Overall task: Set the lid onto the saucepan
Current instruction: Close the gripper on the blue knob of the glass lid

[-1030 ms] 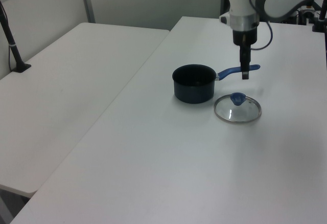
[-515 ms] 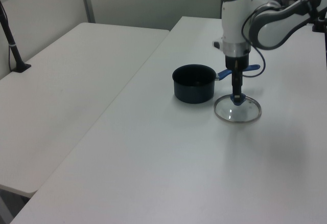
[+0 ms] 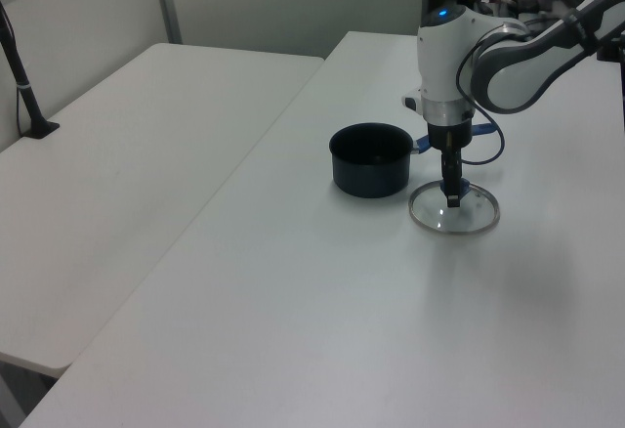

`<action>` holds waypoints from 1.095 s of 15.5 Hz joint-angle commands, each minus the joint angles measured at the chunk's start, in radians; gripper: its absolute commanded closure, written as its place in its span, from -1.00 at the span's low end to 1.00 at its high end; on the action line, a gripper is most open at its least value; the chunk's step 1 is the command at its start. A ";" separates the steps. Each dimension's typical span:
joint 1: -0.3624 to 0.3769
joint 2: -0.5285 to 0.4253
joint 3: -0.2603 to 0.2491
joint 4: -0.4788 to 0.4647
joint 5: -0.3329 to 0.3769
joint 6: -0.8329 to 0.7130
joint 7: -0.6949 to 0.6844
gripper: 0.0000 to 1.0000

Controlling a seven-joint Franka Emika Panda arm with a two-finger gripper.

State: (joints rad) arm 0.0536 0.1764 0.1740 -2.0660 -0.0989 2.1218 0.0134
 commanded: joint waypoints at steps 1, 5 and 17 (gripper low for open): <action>-0.003 0.002 -0.002 -0.011 -0.021 0.026 0.023 -0.84; -0.018 -0.011 -0.002 0.000 -0.021 0.024 0.025 -0.92; -0.005 -0.009 -0.002 -0.020 -0.038 0.007 0.028 -0.54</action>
State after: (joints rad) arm 0.0371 0.1786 0.1732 -2.0672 -0.1168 2.1239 0.0179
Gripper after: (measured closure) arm 0.106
